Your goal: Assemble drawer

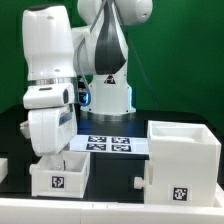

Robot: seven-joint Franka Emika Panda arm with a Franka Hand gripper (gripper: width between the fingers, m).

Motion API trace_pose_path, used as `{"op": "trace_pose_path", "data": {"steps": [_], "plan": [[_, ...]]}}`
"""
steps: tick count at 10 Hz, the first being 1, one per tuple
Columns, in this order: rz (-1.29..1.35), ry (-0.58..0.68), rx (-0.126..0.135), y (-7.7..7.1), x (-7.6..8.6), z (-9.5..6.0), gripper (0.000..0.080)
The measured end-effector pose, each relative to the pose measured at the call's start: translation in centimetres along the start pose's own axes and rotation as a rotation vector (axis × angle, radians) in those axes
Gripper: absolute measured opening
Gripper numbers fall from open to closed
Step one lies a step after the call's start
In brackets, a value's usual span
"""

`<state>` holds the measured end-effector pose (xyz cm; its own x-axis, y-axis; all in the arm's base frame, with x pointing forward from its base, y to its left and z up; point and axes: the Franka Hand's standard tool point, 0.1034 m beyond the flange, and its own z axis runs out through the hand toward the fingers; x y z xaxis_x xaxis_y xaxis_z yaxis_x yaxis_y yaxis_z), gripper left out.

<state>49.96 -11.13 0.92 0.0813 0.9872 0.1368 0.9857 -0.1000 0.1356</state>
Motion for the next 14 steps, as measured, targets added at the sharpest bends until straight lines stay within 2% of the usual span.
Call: {"op": "trace_pose_path", "data": {"steps": [1,2,5,6,7,8,9,10,11,14], "plan": [[0.0,0.0,0.0,0.0,0.0,0.0,0.0149],[0.0,0.0,0.0,0.0,0.0,0.0,0.0036],[-0.001,0.0,0.001,0.0,0.1,0.0,0.0036],[0.021,-0.006,-0.008,0.7,1.5,-0.4,0.0036],[0.012,-0.014,-0.02,1.6,3.5,-1.1,0.0036],[0.008,-0.027,-0.021,2.5,5.2,-1.7,0.0036],[-0.005,-0.043,0.007,3.4,6.9,-1.9,0.0036],[-0.037,-0.063,0.048,3.8,8.0,-1.8,0.0036],[-0.05,-0.072,0.08,3.6,8.1,-1.8,0.0036],[-0.045,-0.071,0.082,3.5,8.1,-1.6,0.0036]]}}
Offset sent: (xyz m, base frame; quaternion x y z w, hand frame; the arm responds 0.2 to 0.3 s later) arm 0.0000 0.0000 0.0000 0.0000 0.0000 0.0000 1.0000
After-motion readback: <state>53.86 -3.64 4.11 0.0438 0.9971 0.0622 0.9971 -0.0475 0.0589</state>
